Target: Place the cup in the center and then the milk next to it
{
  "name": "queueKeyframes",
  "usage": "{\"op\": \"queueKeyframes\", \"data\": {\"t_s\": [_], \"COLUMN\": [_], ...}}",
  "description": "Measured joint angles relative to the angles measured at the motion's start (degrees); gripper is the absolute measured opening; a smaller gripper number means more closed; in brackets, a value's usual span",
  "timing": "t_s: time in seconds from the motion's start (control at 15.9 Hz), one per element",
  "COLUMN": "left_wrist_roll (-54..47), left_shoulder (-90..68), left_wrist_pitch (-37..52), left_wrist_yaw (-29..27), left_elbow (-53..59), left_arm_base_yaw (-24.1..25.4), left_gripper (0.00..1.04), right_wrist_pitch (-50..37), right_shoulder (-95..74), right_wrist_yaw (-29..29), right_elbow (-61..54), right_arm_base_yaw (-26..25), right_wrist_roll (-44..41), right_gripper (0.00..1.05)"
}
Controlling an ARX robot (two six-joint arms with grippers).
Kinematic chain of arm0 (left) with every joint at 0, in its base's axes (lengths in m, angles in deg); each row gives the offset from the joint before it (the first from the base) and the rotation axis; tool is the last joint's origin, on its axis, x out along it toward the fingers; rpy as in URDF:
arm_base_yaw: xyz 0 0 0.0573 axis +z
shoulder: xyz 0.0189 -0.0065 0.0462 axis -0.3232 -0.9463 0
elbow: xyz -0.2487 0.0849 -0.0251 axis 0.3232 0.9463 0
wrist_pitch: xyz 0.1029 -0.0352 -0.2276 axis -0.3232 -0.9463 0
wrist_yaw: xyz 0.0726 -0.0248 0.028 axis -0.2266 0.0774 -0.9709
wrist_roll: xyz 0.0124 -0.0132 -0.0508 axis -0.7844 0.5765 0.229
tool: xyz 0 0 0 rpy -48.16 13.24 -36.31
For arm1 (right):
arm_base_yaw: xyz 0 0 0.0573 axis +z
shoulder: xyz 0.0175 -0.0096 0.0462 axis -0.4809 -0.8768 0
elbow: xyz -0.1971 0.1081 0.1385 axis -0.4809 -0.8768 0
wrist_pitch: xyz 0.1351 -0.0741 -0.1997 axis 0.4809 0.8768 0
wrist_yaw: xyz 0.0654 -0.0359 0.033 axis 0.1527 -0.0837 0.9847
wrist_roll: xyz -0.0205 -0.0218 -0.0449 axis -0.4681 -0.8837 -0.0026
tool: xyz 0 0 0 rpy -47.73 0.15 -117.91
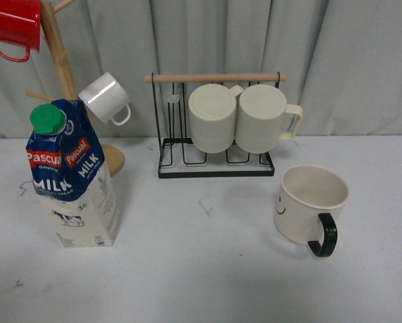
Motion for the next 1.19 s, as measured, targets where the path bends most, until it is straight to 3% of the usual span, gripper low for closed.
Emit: {"op": "queueKeyframes", "data": {"t_s": [0.06, 0.13, 0.19, 0.25, 0.38, 0.5, 0.69, 0.88, 1.19], "left_wrist_roll": [-0.04, -0.02, -0.02, -0.02, -0.04, -0.02, -0.04, -0.02, -0.04], "left_shoulder": [0.0, 0.0, 0.0, 0.0, 0.0, 0.0, 0.0, 0.0, 0.0], "left_wrist_pitch": [0.07, -0.02, 0.0, 0.04, 0.0, 0.02, 0.02, 0.02, 0.02], "left_wrist_yaw": [0.31, -0.02, 0.0, 0.04, 0.07, 0.04, 0.04, 0.04, 0.04], "left_elbow": [0.0, 0.0, 0.0, 0.0, 0.0, 0.0, 0.0, 0.0, 0.0], "left_arm_base_yaw": [0.0, 0.0, 0.0, 0.0, 0.0, 0.0, 0.0, 0.0, 0.0], "left_gripper": [0.98, 0.98, 0.98, 0.98, 0.98, 0.98, 0.98, 0.98, 0.98], "right_wrist_pitch": [-7.87, -18.12, -25.05, -33.81, -43.63, -42.4, -35.12, -26.25, -13.09], "right_shoulder": [-13.35, -24.85, -32.22, -42.84, -61.31, -76.11, -92.85, -101.33, -108.87], "right_wrist_yaw": [15.39, 25.14, 28.63, 26.75, 15.43, 4.46, -5.97, -10.21, -11.1], "right_elbow": [2.36, 4.68, 6.38, 9.73, 17.27, 25.16, 35.98, 44.92, 54.31], "right_arm_base_yaw": [-8.37, -11.76, -11.15, -10.12, -6.93, -1.86, 4.85, 9.01, 11.54], "right_wrist_roll": [-1.99, -2.45, -2.58, -2.54, -1.46, 0.74, 4.83, 8.96, 13.84], "right_gripper": [0.98, 0.98, 0.98, 0.98, 0.98, 0.98, 0.98, 0.98, 0.98]}}
